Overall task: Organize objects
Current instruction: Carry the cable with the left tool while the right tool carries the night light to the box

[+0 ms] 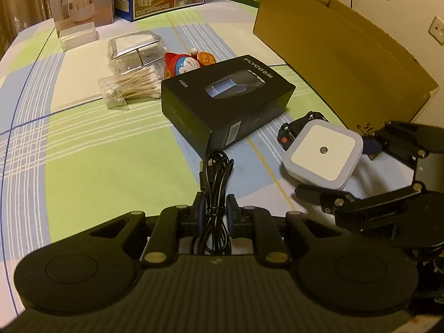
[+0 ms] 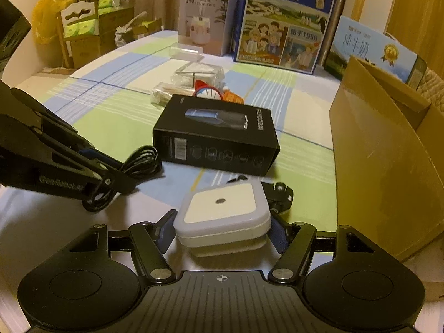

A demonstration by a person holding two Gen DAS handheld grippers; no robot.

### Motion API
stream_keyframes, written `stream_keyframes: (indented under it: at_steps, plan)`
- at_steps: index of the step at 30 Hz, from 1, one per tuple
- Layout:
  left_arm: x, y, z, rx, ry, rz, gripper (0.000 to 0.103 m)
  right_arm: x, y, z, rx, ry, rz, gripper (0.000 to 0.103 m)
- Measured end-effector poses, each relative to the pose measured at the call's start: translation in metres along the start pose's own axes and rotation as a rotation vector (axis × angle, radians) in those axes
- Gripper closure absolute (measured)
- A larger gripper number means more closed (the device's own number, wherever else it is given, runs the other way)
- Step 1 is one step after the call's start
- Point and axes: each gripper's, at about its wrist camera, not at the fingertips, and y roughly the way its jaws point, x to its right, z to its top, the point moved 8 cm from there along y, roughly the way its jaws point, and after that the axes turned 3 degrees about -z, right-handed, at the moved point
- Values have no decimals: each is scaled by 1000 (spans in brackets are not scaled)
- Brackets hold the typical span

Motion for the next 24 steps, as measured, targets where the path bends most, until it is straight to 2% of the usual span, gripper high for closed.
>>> stream_keyframes:
  at_steps: [12,19,24]
  plan:
    - [0,0,0,0,-12,15,92,7,-9,7,25,31,-5,40]
    - [1,-10,-9,-3,-136,25,92,13,-34,15,68,64,-12,40]
    - [15,-35,-17,29,-235,51,92,22,-63,9,88,97,-23,40]
